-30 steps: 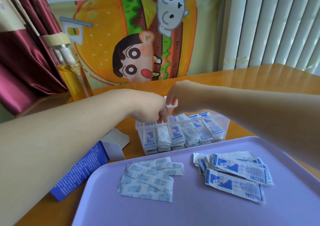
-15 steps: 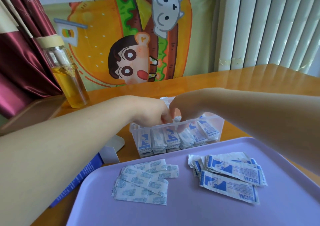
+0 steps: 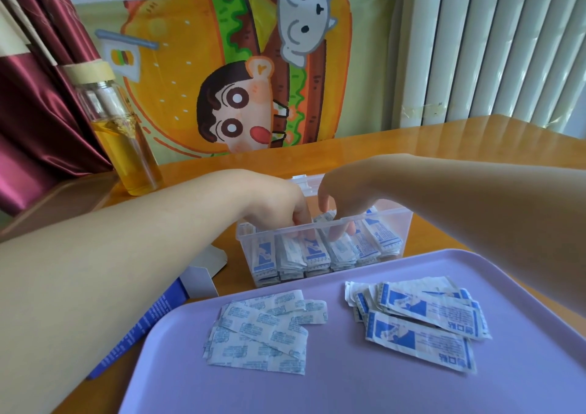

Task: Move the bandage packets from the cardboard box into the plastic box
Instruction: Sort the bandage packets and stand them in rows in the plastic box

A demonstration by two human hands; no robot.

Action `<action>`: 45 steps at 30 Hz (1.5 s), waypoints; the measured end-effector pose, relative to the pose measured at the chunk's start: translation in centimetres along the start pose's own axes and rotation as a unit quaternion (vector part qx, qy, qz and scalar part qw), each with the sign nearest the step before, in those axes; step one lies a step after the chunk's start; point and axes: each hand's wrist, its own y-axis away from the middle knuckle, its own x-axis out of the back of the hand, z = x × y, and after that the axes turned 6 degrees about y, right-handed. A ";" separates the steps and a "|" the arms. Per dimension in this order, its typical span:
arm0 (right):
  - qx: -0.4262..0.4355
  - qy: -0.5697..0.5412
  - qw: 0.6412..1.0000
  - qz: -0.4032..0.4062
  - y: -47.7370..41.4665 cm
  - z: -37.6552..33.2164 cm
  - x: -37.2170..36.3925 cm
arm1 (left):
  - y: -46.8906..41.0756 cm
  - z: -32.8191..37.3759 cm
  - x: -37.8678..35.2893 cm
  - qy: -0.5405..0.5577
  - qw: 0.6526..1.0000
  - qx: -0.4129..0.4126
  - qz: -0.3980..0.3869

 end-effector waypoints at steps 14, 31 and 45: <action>-0.005 -0.040 0.999 0.028 1.0 -0.3 0.2 | 0.3 -0.4 0.5 -0.020 1.000 0.009 -0.003; 0.096 -0.135 0.985 0.039 2.1 -1.8 1.0 | 0.0 -0.7 0.5 -0.048 0.999 0.026 0.004; 0.055 -0.167 0.944 0.279 6.9 -3.0 1.6 | 5.1 -0.9 1.1 0.011 0.977 0.008 0.213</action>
